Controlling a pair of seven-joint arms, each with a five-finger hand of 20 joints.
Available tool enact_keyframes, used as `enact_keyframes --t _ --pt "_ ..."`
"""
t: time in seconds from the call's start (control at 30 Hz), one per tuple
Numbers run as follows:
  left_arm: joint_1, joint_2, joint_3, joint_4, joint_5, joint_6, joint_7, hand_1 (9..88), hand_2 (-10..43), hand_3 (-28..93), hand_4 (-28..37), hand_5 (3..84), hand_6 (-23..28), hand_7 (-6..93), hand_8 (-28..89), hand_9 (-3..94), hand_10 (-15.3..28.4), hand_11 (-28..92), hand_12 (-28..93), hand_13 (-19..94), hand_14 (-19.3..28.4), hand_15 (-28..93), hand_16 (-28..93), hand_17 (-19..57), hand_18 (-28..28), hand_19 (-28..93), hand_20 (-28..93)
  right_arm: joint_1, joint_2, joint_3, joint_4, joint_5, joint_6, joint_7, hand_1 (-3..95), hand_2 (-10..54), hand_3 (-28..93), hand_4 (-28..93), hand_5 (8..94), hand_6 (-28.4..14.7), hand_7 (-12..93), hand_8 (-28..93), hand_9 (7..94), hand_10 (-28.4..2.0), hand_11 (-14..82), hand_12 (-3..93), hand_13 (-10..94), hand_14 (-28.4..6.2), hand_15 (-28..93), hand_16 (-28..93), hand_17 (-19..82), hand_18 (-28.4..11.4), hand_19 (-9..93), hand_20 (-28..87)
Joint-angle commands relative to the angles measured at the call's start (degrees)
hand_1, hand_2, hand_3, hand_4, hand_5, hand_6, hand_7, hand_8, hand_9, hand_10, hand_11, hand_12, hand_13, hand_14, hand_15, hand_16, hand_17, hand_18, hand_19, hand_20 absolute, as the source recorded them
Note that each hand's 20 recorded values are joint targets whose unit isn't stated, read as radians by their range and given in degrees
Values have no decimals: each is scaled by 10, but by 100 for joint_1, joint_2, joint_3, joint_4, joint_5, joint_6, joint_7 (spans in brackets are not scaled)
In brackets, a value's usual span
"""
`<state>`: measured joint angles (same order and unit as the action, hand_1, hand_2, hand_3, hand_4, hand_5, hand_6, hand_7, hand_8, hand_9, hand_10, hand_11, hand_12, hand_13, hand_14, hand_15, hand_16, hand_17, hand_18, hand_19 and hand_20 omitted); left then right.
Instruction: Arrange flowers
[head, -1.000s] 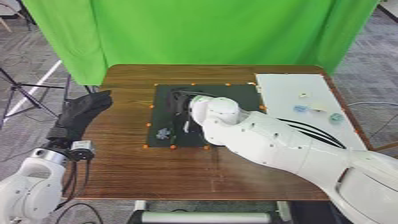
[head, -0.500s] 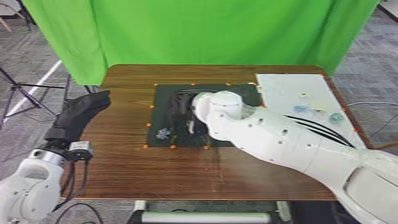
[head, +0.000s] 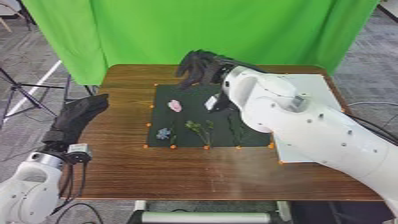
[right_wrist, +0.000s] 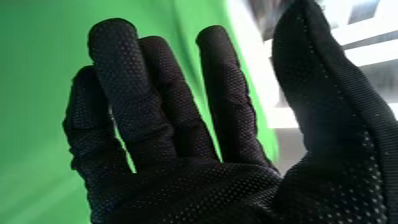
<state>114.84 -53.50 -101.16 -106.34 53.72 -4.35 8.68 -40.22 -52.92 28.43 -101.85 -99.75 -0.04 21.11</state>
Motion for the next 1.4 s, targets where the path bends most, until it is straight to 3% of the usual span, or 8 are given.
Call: enact_keyframes --t 0.03,0.3,0.7,0.87,1.27,1.4 --pt "165 -94 -104 -71 -1 -18 -10 285 -86 596 -189 468 7 141 -69 396 139 144 115 303 165 113 11 13 101 46 119 -1367 1734 1434 -36 -741 1658 193 338 -95 668 -159 566 -10 127 -69 575 -177 106 240 551 -171 456 359 215 -238 583 571" --pt "163 -124 -81 -68 22 -49 -40 288 -88 595 -188 466 9 141 -69 396 139 144 116 303 165 114 10 13 102 48 120 -2516 2179 2263 582 -1290 1616 669 335 -95 671 -170 562 -11 130 -67 595 -171 132 246 563 -166 471 357 223 -236 597 574" --pt "297 -155 -178 -113 21 -53 -71 290 -87 592 -186 466 9 143 -69 397 139 146 115 304 165 114 9 14 101 49 120 -4796 2271 4293 644 -1307 1298 1121 340 -95 670 -172 582 -3 163 -70 609 -167 166 251 575 -164 491 361 232 -236 613 581" --pt "295 -173 -161 -120 37 -67 -53 291 -87 591 -186 466 10 142 -70 396 139 146 116 305 165 114 9 14 101 49 120 -5073 2151 4461 736 -1271 986 1109 338 -95 668 -170 587 -6 162 -70 623 -169 175 252 581 -163 499 364 234 -239 620 584" --pt "229 -193 -129 -86 70 -130 -56 289 -86 590 -187 465 10 140 -69 397 139 146 116 304 165 114 9 14 101 49 120 -5054 1997 4203 1060 -1343 887 1255 352 -95 659 -165 597 -4 167 -70 646 -165 190 255 597 -159 514 368 247 -240 632 588" --pt "261 -205 -136 -117 57 -75 -67 287 -84 591 -186 463 12 139 -68 396 139 146 115 304 164 113 9 14 102 49 120 -5071 1983 4136 1099 -1385 864 1288 426 -95 653 -168 635 3 185 -54 678 -151 205 256 624 -149 535 372 268 -235 654 596"
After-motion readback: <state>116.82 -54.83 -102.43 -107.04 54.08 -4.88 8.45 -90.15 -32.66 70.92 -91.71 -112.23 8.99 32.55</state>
